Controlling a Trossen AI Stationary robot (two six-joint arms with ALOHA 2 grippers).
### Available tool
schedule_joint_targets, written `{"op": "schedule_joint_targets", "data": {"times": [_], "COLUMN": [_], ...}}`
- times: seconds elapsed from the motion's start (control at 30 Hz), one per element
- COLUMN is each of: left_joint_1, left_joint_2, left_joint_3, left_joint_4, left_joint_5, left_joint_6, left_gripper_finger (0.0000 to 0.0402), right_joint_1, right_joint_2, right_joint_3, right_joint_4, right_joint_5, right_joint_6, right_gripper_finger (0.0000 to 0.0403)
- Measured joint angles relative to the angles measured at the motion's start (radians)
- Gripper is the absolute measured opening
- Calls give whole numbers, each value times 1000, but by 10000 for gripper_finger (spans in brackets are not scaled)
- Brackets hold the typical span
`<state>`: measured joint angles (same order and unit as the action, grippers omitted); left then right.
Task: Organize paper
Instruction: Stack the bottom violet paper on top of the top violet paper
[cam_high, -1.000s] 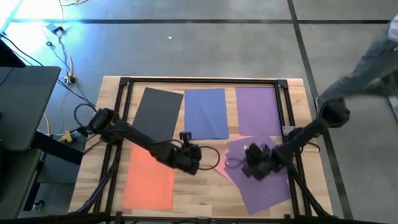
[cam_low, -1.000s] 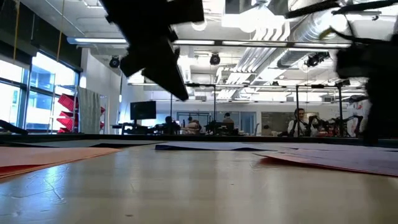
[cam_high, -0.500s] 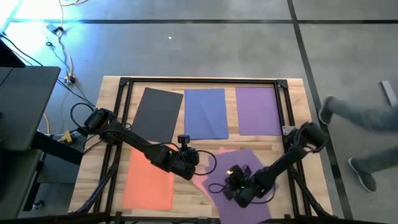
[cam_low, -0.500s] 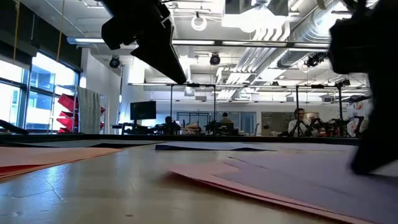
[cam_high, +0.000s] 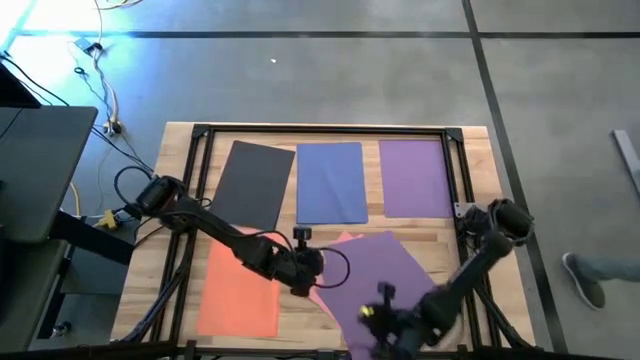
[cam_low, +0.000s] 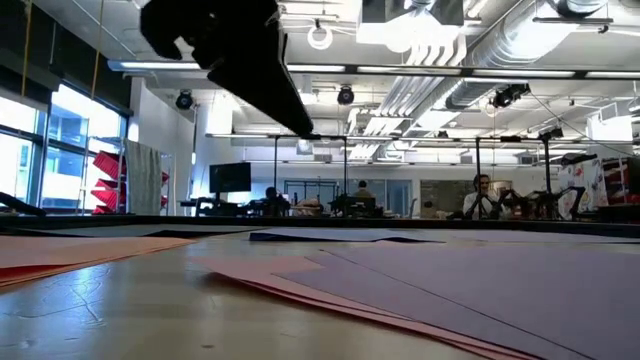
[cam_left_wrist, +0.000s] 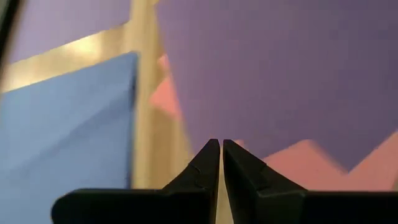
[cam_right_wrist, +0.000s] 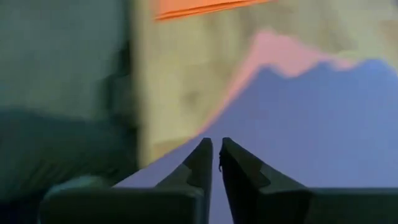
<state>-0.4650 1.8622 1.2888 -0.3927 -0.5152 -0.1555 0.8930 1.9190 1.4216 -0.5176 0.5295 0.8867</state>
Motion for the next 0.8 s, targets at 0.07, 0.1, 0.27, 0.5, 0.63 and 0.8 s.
{"op": "schedule_joint_targets", "data": {"times": [0.07,0.1,0.27,0.5,0.63,0.8], "left_joint_1": [-4,-7,-30,-16,3,27], "left_joint_2": [25,38,151,247,272,317], "left_joint_3": [0,0,0,6,7,7], "left_joint_4": [57,99,314,479,515,524], "left_joint_5": [33,52,133,201,251,316], "left_joint_6": [-1,2,38,61,52,28], "left_gripper_finger": [0,0,0,0,0,0], "right_joint_1": [46,69,148,148,150,147], "right_joint_2": [26,40,156,272,332,412], "right_joint_3": [-1,-1,0,2,79,205], "right_joint_4": [56,80,220,297,232,65], "right_joint_5": [-18,-26,-26,18,15,138], "right_joint_6": [-28,-40,-171,-306,-388,-473], "right_gripper_finger": [60,75,164,248,244,217]}}
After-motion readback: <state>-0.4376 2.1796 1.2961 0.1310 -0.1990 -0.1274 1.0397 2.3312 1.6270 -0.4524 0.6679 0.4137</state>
